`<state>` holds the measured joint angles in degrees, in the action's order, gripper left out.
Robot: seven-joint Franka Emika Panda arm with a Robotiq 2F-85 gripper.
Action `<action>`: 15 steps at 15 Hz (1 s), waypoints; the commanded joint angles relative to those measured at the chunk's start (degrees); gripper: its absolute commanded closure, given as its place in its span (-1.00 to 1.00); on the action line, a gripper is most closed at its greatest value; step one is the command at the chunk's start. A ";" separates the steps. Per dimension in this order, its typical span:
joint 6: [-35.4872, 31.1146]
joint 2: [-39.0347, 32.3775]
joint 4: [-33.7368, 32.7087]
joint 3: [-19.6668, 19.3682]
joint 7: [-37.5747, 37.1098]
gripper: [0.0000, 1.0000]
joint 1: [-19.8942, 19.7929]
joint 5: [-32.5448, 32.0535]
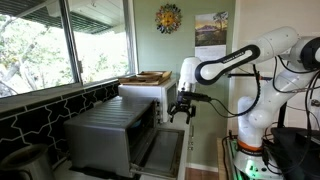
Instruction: Open the oven door, then remove the blue bowl from the oven and close the oven
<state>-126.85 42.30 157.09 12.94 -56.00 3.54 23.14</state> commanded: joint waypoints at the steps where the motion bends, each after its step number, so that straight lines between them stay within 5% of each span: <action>1: -2.04 -0.14 -0.06 -0.32 -0.38 -1.00 0.30 0.41; 5: -5.89 -0.73 0.44 -0.95 -0.86 -1.00 0.92 3.25; 10: -18.96 -7.27 0.11 -3.74 0.34 -1.00 5.25 18.30; 15: -28.71 -12.52 0.20 -8.80 7.91 -1.00 13.26 39.83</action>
<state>-150.39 33.13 157.29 8.83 -53.38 10.57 51.85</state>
